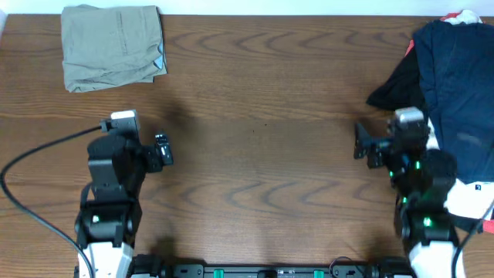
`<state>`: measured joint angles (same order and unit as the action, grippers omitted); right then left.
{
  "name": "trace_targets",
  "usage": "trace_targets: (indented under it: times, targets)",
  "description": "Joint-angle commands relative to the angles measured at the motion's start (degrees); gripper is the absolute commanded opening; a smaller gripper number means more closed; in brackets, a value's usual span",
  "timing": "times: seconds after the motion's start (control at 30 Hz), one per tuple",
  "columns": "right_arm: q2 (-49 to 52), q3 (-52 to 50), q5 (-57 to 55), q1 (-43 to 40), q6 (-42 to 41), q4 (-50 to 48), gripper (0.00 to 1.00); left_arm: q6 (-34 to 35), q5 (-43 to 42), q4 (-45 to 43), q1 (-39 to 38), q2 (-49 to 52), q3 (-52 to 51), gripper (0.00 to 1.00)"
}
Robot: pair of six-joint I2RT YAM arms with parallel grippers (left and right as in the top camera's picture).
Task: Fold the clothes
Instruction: 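Raise both arms and move the right gripper toward the clothes pile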
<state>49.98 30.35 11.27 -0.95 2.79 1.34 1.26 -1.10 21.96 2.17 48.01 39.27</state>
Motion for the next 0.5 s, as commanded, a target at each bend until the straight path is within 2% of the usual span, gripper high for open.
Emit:
trace_targets:
  times: [0.0, 0.13, 0.27, 0.37, 0.47]
  targets:
    - [6.1, 6.7, 3.9, -0.2, 0.7, 3.2, 0.99, -0.8, 0.0, 2.0, -0.2, 2.6, 4.4, 0.98]
    - [13.3, 14.6, 8.3, -0.2, 0.7, 9.0, 0.99, -0.8, -1.4, 5.6, -0.2, 6.3, 7.7, 0.97]
    - [17.9, 20.2, 12.9, -0.2, 0.7, 11.2, 0.99, -0.8, -8.0, 8.3, -0.2, 10.9, 11.6, 0.98]
    - [18.3, 20.7, 12.8, -0.2, 0.7, 9.5, 0.99, -0.8, -12.7, 8.3, -0.2, 13.8, 14.1, 0.98]
    - [18.3, 20.7, 13.2, -0.2, 0.0, 8.7, 0.99, -0.7, -13.9, 5.2, -0.2, 15.2, 14.6, 0.98]
